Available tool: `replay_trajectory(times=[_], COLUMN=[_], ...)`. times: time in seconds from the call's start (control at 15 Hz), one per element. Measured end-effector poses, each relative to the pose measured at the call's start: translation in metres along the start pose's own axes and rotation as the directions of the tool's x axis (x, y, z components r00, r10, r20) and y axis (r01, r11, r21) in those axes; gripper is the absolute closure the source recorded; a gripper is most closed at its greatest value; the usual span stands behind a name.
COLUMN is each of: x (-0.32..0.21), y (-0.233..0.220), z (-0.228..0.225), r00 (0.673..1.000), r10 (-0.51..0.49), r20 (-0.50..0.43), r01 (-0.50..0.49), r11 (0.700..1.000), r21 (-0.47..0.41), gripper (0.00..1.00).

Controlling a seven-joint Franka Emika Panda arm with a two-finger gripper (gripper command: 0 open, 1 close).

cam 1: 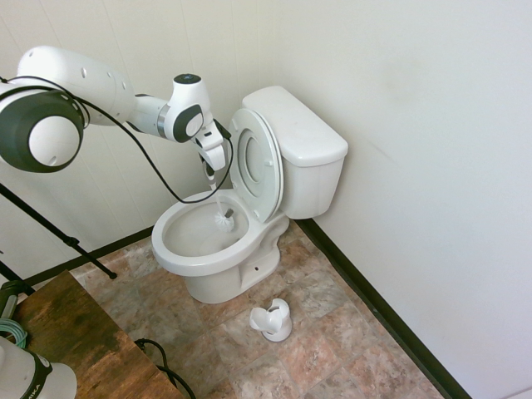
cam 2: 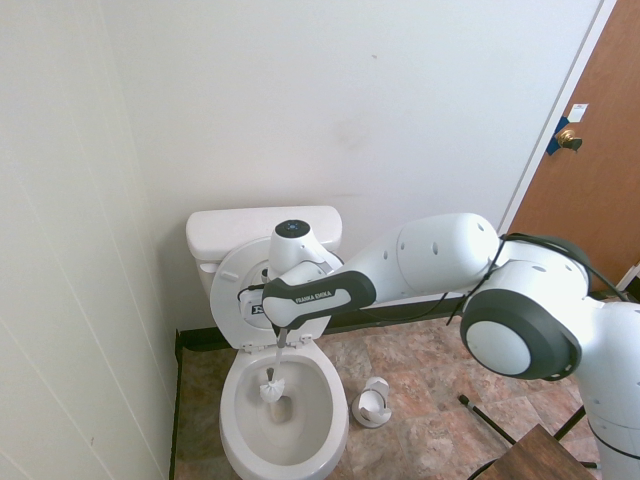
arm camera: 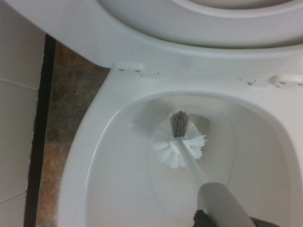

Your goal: Clean the toilet

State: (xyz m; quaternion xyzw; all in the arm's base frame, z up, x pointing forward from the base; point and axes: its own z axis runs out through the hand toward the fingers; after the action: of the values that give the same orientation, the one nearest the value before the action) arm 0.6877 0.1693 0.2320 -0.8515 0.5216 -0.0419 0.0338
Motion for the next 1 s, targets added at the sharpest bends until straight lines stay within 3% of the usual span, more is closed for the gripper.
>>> replay_trajectory(times=[0.33,1.0], x=[-0.005,-0.06], y=[-0.013,-0.004], z=[0.043,0.062], r00=[1.0,0.999], r10=[0.018,-0.043], r20=[-0.019,-0.032], r01=[-0.018,0.041], r11=[1.0,0.998], r21=[-0.023,-0.055], gripper=[1.0,1.0])
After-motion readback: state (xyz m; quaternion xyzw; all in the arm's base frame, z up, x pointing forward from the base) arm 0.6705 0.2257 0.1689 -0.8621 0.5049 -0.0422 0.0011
